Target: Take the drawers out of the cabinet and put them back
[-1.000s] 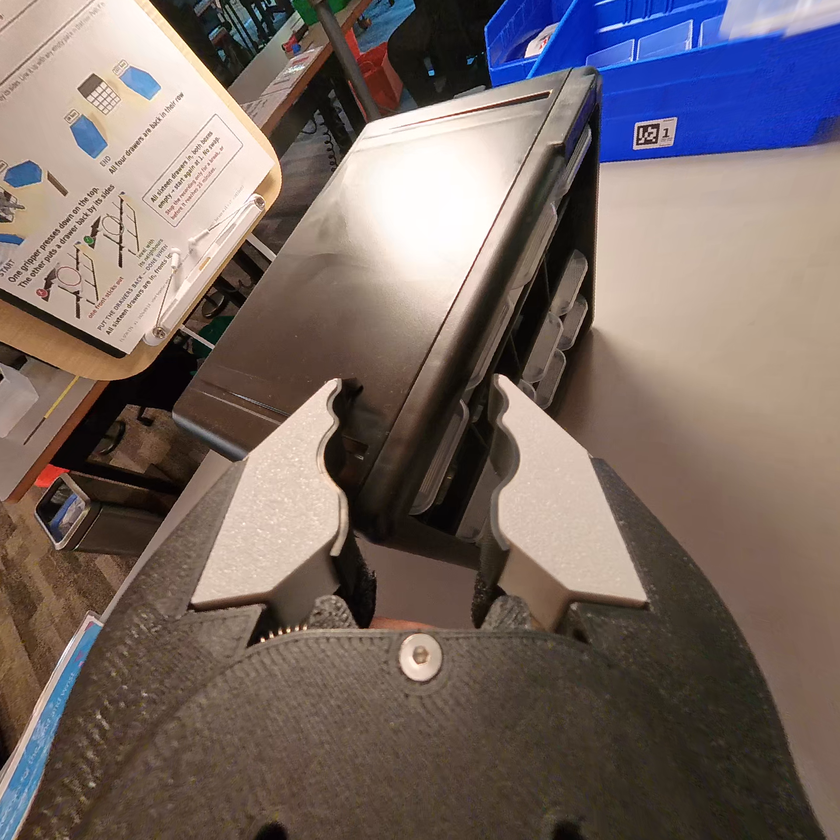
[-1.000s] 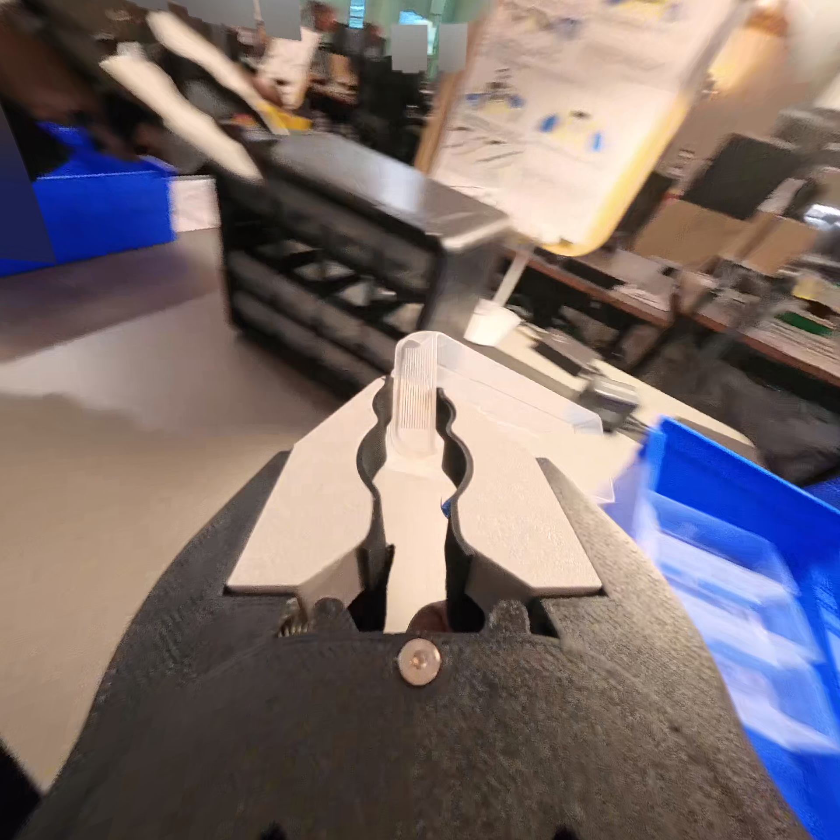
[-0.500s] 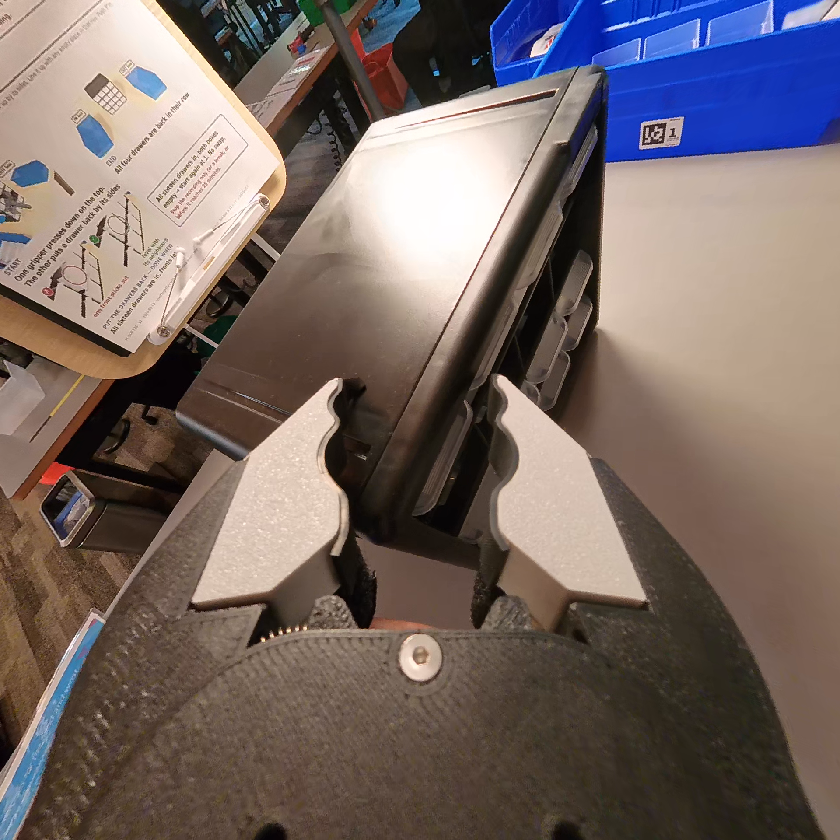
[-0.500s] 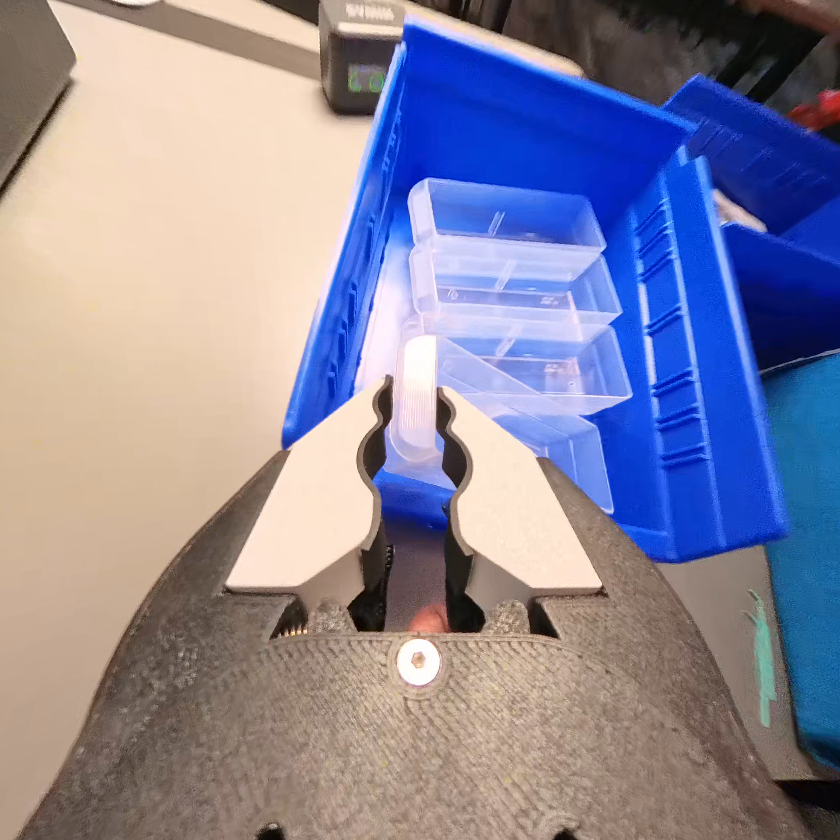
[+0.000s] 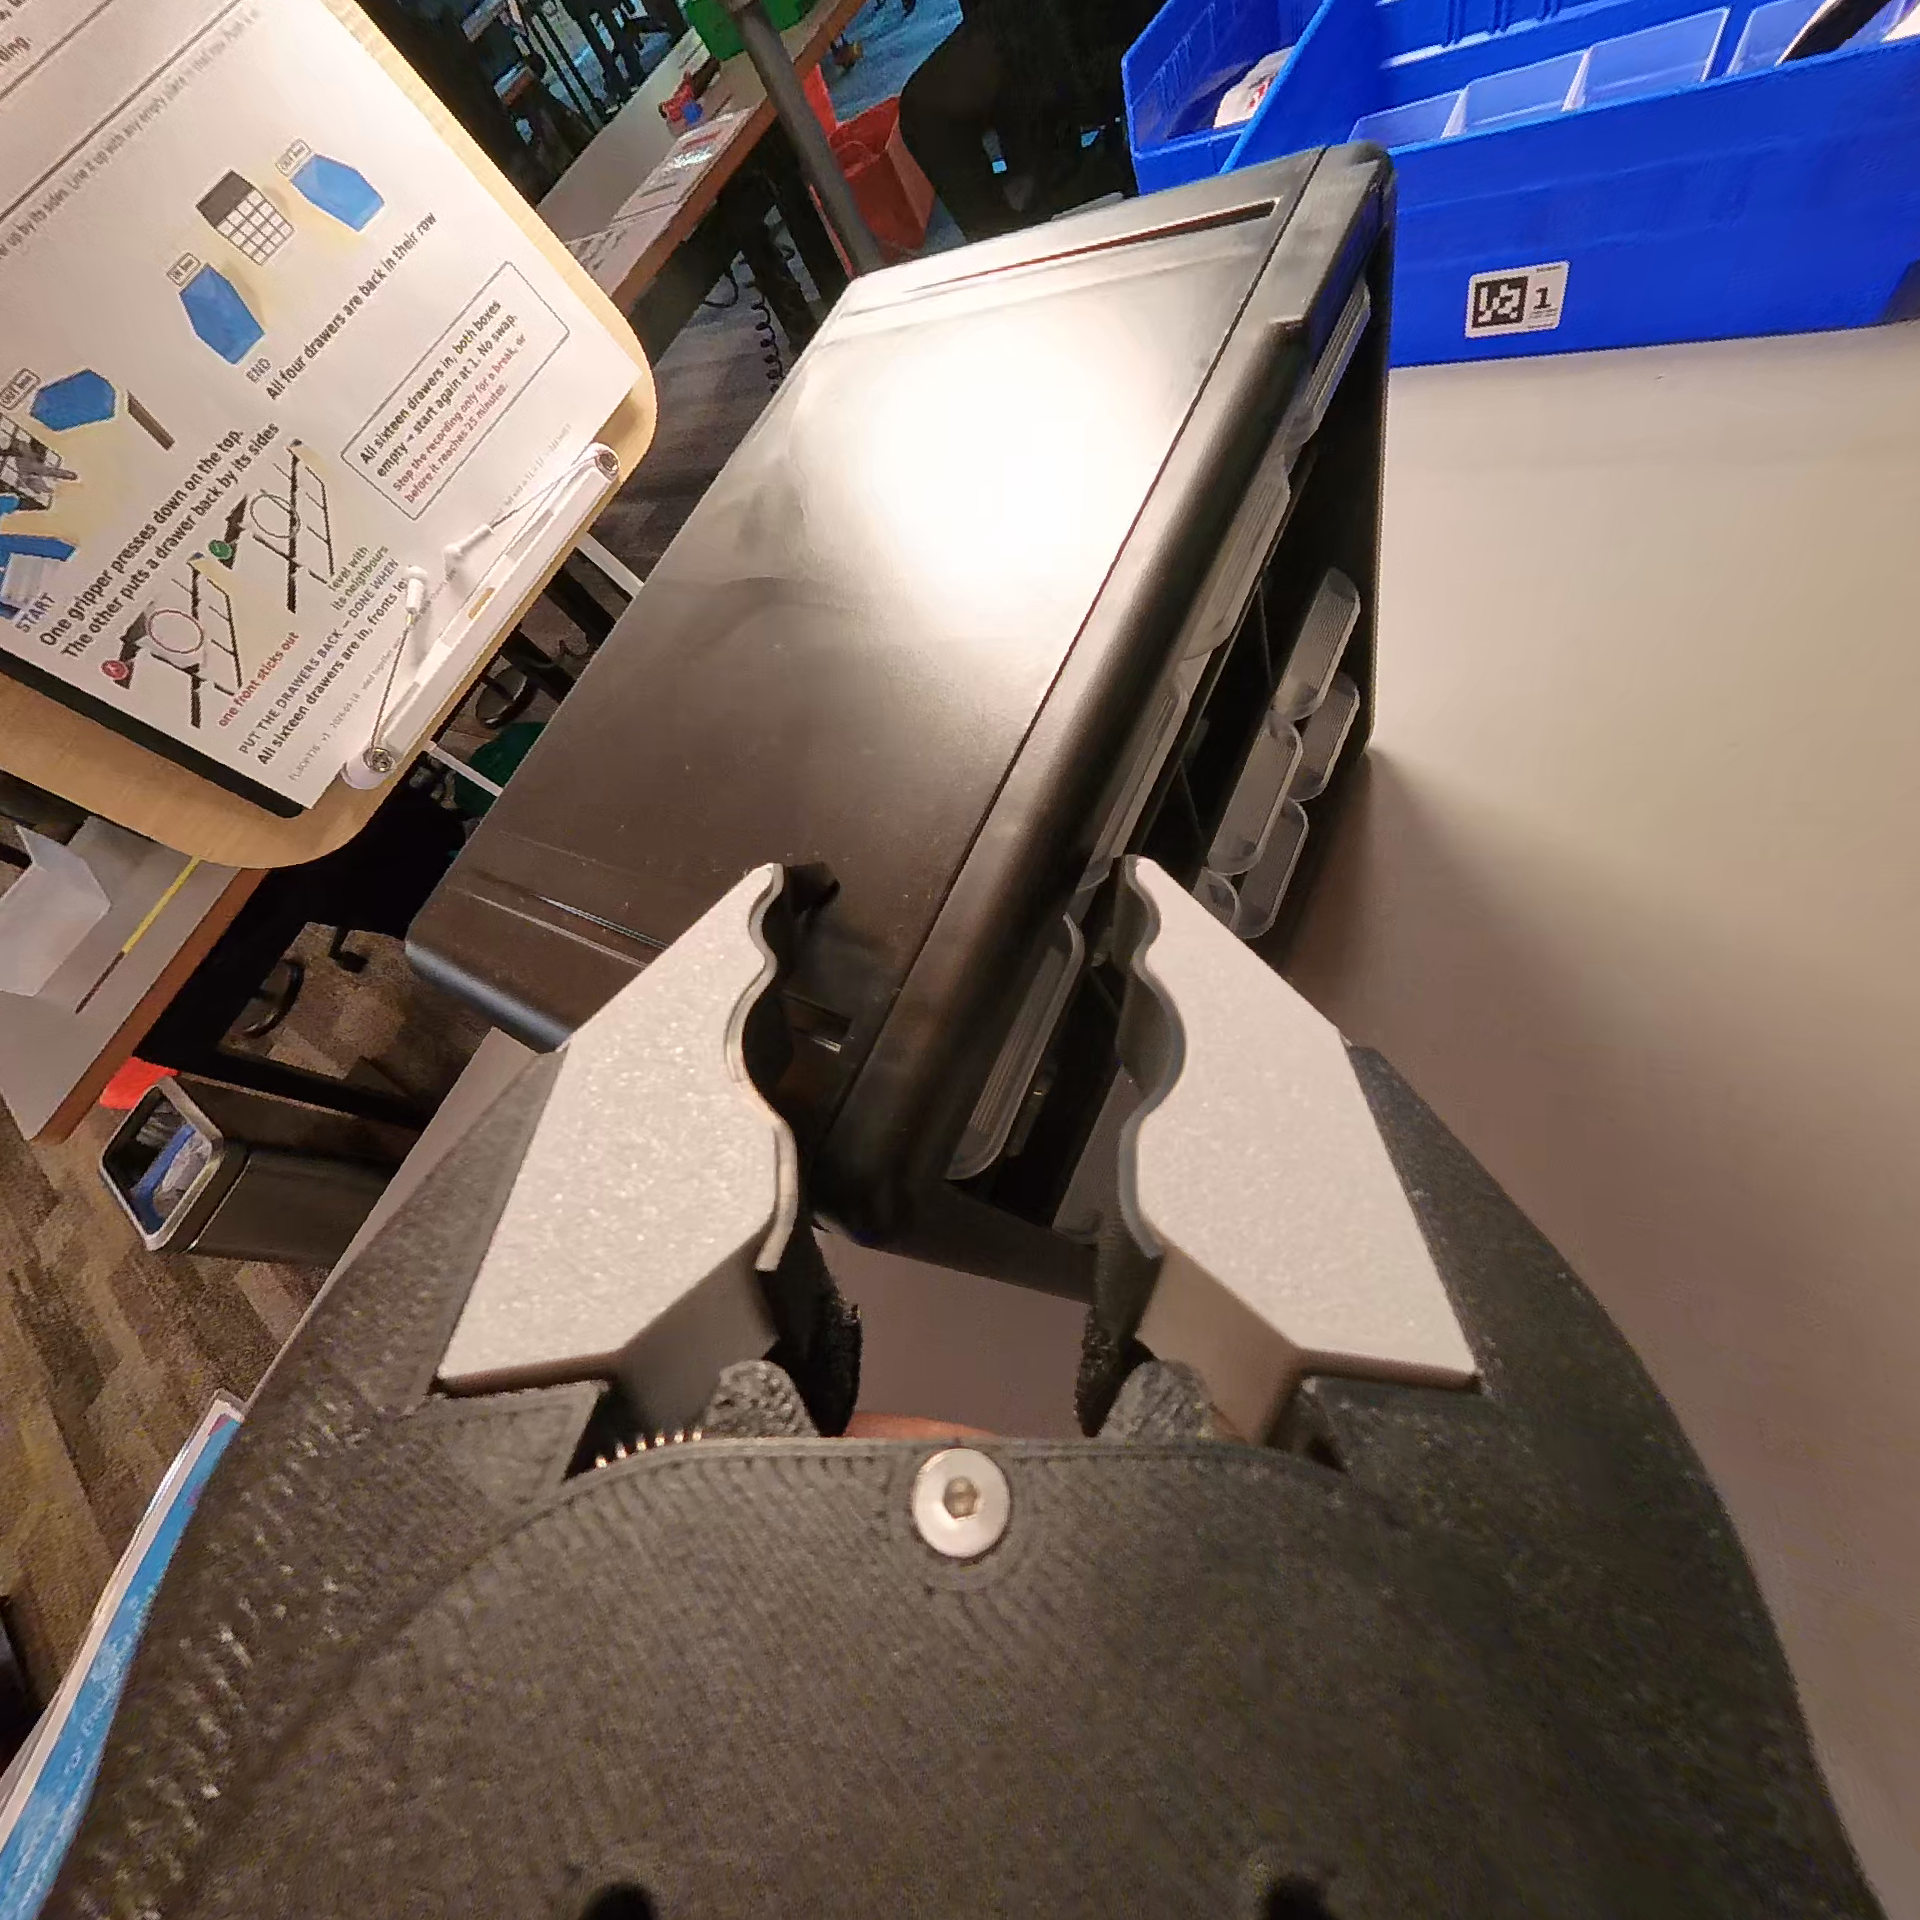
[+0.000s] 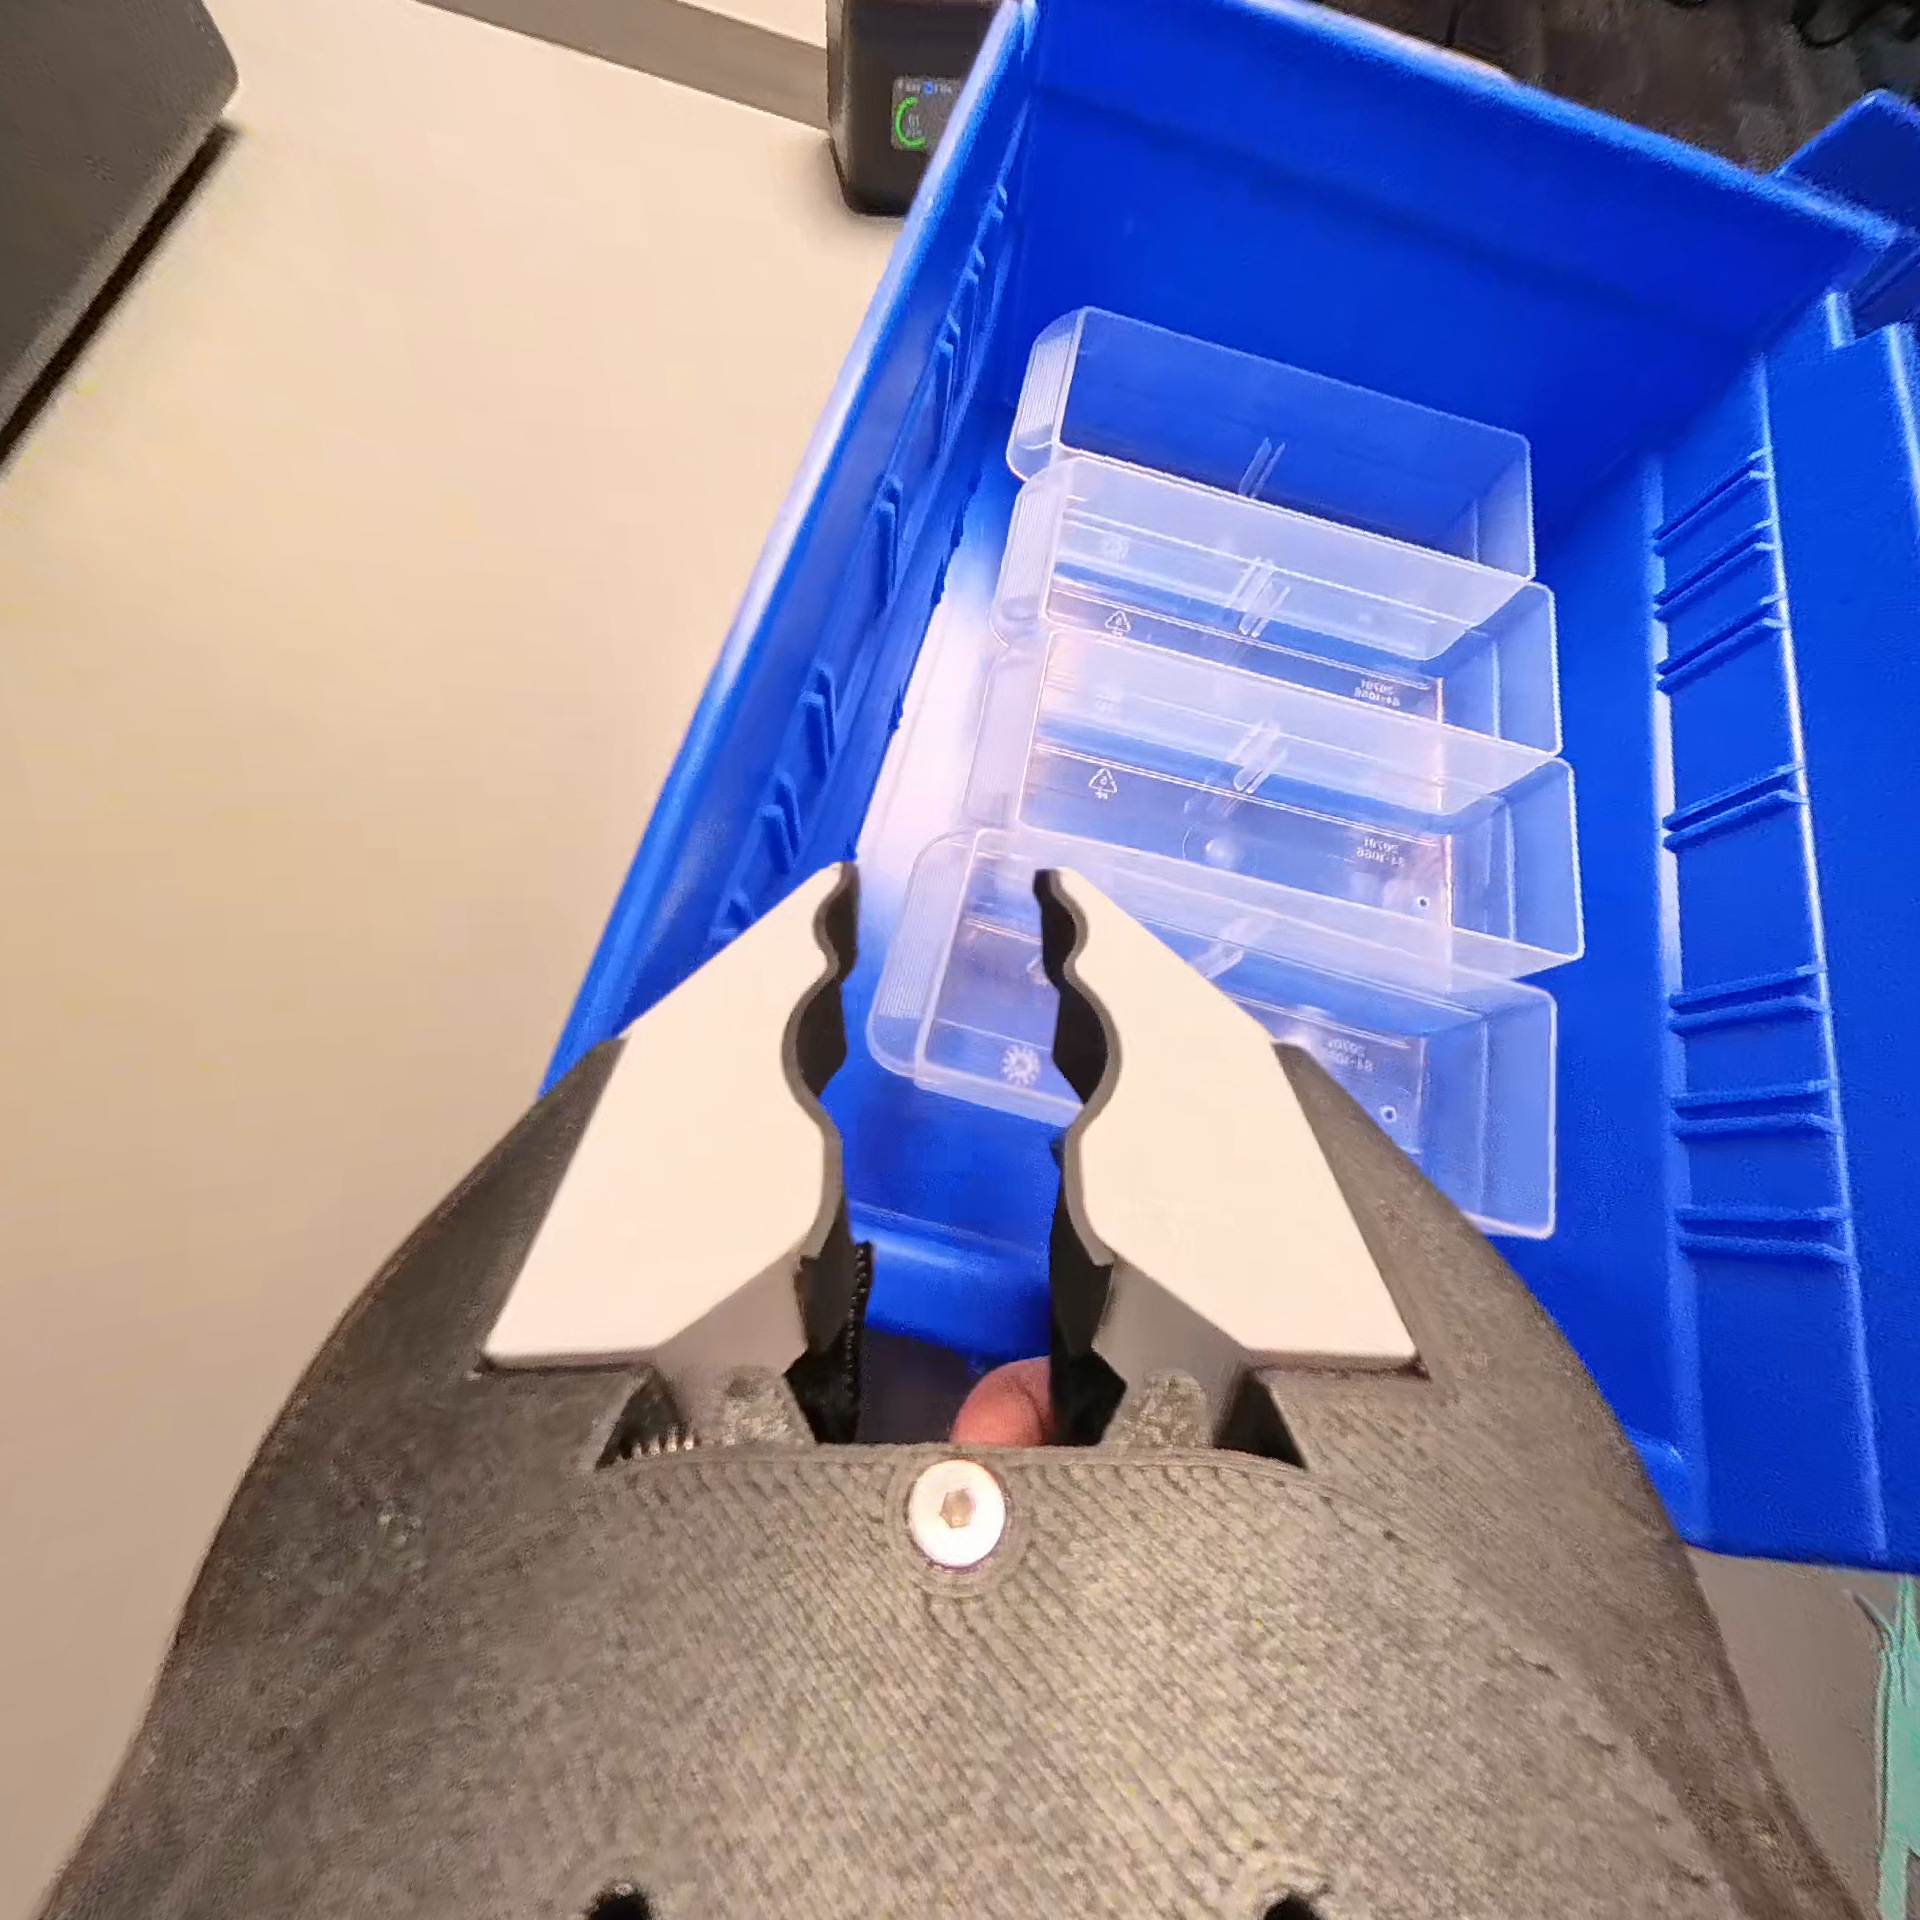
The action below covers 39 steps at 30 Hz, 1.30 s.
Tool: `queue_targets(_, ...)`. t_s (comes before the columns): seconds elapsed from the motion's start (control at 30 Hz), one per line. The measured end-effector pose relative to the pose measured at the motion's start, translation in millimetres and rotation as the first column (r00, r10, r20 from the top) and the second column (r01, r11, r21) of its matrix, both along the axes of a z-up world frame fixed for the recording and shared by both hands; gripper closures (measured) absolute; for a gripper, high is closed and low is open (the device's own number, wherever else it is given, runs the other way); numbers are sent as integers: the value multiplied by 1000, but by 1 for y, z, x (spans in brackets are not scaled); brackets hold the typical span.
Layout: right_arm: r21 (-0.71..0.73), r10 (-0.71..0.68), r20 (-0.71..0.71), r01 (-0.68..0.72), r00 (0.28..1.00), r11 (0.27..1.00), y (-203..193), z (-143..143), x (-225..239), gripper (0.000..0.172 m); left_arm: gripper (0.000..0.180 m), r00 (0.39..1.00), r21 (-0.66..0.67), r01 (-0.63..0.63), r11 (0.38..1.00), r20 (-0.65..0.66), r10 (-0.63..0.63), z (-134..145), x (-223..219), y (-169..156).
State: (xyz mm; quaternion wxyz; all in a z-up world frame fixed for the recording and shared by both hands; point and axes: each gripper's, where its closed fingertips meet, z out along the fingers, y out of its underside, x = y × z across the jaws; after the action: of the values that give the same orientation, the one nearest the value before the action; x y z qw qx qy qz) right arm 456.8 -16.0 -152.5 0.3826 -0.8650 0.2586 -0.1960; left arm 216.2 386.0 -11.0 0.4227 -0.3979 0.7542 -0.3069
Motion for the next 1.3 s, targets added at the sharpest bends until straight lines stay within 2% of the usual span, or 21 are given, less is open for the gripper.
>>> queue_targets(0.13, 68, -59, 30, 57, 998, 996, -17, 15, -4, 115, 115, 1000, 3, -2, 1000, -1, 2, 0, 0, 0)
queue_targets(0.27, 172, -162, 64, 149, 985, 974, -48, 34, -14, 109, 118, 1000, 23, 3, 1000, 22, -3, 6, 1, -7)
queue_targets(0.3, 208, -160, 63, 144, 985, 968, -51, 38, -21, 107, 124, 999, 17, 13, 1000, 36, -14, 10, 1, -12)
queue_targets(0.43, 345, -99, 60, 72, 993, 936, -47, 47, -55, 105, 126, 993, -15, 45, 999, 111, -43, 27, -2, -31)
queue_targets(0.5, 402, -74, 63, 42, 995, 915, -41, 48, -67, 105, 121, 986, -35, 57, 998, 161, -51, 34, -4, -44)
queue_targets(0.53, 422, -71, 72, 34, 995, 906, -39, 49, -70, 105, 125, 980, -44, 64, 997, 189, -55, 36, -6, -51)
queue_targets(0.63, 453, -69, 94, 19, 993, 891, -31, 46, -70, 105, 129, 942, -104, 36, 994, 337, 1, 38, -17, -67)
queue_targets(0.7, 446, -69, 96, 19, 993, 895, -24, 40, -65, 105, 132, 896, -170, 10, 985, 438, 67, 20, -32, -76)
queue_targets(0.73, 442, -63, 98, 14, 993, 897, -19, 38, -63, 105, 133, 897, -202, -13, 979, 431, 101, -1, -39, -81)
queue_targets(0.8, 434, -55, 108, 2, 993, 901, -10, 36, -59, 105, 135, 923, -254, -83, 964, 345, 171, -51, -55, -91)
queue_targets(0.87, 405, -66, 124, 10, 990, 914, -5, 31, -52, 103, 133, 935, -293, -146, 945, 272, 229, -88, -76, -99)
queue_targets(0.97, 374, -77, 130, 23, 989, 927, 2, 23, -45, 98, 128, 914, -383, -245, 891, 215, 344, -110, -113, -95)
queue_targets(1.1, 372, -78, 123, 26, 989, 928, 9, 14, -42, 98, 119, 836, -410, -422, 809, 169, 522, -108, -172, -59)
queue_targets(1.2, 379, -88, 154, 23, 984, 925, 11, 14, -41, 109, 118, 710, -335, -613, 715, 164, 685, -95, -224, -13)
queue_targets(1.3, 394, -92, 169, 18, 981, 919, 12, 17, -44, 117, 116, 579, -269, -750, 605, 174, 796, -85, -270, 24)
